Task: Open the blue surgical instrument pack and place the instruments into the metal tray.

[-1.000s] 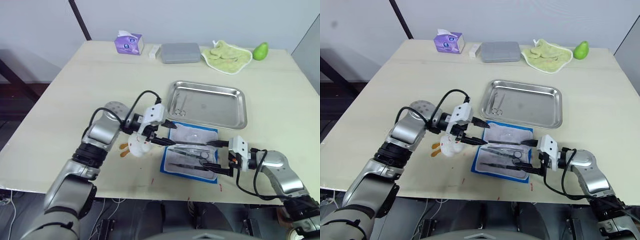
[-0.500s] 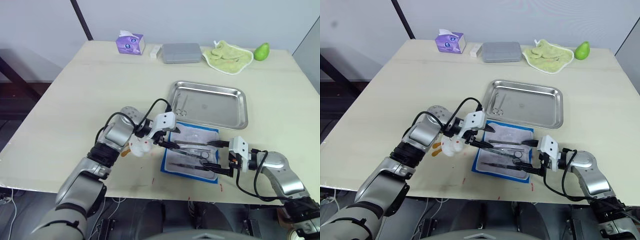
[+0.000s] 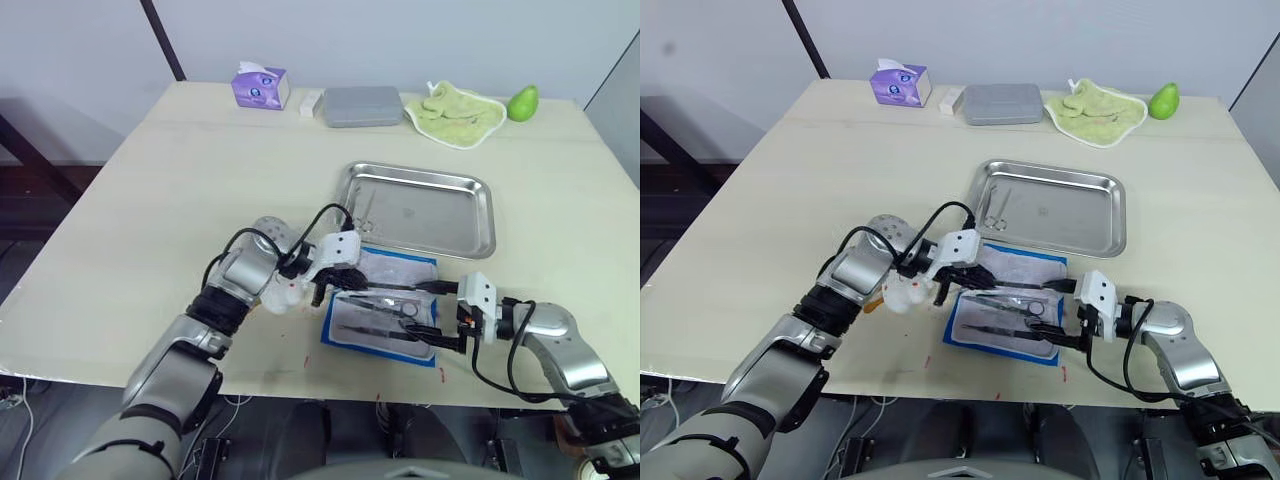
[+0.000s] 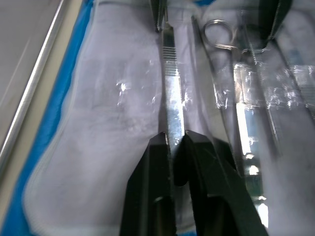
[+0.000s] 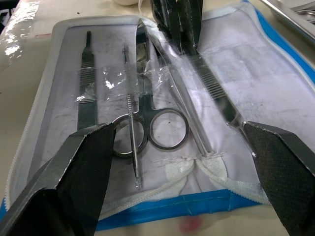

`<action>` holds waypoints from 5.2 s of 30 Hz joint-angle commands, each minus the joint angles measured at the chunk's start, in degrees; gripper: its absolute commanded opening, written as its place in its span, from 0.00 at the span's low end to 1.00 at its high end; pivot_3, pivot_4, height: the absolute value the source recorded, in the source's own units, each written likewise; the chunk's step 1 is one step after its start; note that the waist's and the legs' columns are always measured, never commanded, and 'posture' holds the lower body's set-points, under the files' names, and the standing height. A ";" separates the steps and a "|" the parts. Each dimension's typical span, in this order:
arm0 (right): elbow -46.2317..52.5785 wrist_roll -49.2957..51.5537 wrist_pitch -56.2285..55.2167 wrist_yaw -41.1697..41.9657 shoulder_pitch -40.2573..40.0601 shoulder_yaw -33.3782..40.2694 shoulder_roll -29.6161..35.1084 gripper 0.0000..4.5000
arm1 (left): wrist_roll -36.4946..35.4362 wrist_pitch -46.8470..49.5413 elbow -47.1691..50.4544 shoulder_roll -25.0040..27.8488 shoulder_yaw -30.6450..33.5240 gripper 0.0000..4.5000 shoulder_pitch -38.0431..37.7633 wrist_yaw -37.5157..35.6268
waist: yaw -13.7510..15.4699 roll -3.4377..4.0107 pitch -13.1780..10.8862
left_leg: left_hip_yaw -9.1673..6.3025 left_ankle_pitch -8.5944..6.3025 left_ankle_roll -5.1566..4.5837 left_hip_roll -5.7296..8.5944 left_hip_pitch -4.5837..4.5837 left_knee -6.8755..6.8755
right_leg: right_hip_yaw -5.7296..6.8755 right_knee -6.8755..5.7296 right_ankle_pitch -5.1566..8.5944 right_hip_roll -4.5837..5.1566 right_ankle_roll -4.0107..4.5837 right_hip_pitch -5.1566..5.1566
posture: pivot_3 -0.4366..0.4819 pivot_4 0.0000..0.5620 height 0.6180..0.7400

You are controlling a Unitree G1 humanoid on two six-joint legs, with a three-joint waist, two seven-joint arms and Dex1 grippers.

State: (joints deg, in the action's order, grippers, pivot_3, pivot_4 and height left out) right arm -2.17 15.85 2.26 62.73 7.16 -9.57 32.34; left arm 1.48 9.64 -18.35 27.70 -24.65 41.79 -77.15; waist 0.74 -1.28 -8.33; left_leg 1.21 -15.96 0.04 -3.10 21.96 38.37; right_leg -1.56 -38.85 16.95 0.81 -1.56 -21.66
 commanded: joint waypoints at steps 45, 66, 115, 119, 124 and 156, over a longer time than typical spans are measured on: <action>-5.28 -4.03 2.83 0.46 1.49 -5.47 1.03 1.00 | -4.79 9.37 10.55 19.84 8.73 0.01 0.14 -9.09 | -1.47 -0.01 -0.01 | -0.09 0.00 0.00 -0.10 -0.05 -0.05 | -0.02 -0.02 0.04 -0.08 0.07 -0.02 | 0.48 0.27 1.00; -5.26 -3.55 2.84 1.66 2.15 -4.60 1.59 1.00 | -5.59 49.07 22.15 -6.76 18.29 0.01 2.10 41.09 | -1.28 -0.04 0.01 | -0.31 0.00 0.00 -0.05 -0.02 0.01 | -0.04 -0.06 0.01 0.01 0.03 0.00 | 0.48 0.27 1.00; -4.04 -3.41 3.90 1.91 2.02 -4.59 2.48 1.00 | -4.75 56.45 -3.82 -37.82 25.00 0.01 17.52 79.31 | -1.31 -0.05 0.00 | -0.28 0.20 0.37 0.06 -0.04 -0.06 | -0.04 -0.02 0.01 0.10 -0.01 0.02 | 0.48 0.27 1.00; -4.04 -3.42 3.92 1.89 2.08 -4.57 2.46 1.00 | -4.78 56.58 -4.18 -37.78 25.03 0.01 17.56 79.15 | -1.30 -0.05 0.00 | -0.28 0.20 0.37 0.06 -0.04 -0.06 | -0.04 -0.02 0.02 0.10 -0.01 0.02 | 0.48 0.27 1.00; -4.09 -3.44 3.97 1.81 2.19 -4.59 2.36 1.00 | -4.90 56.92 -4.54 -37.87 25.25 0.01 17.60 79.03 | -1.30 -0.05 0.00 | -0.28 0.20 0.37 0.06 -0.05 -0.06 | -0.04 -0.02 0.02 0.10 -0.01 0.02 | 0.48 0.27 1.00; -4.11 -2.91 3.17 1.39 1.95 -4.21 1.78 1.00 | -20.75 25.73 20.20 -14.44 19.74 1.00 2.67 31.62 | -1.58 0.11 0.00 | -0.10 0.31 0.58 0.02 -0.19 -0.22 | -0.13 -0.03 0.03 0.09 0.00 0.03 | 0.48 0.27 1.00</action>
State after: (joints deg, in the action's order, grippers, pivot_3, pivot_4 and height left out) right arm -3.29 15.27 3.54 64.17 10.96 -12.50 33.35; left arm -17.13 40.25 -1.49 11.95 -4.99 44.53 -38.99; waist -0.84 -1.17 -8.33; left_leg 1.12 -15.65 0.63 -3.08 21.80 38.16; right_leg -1.64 -38.87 16.97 0.90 -1.56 -21.63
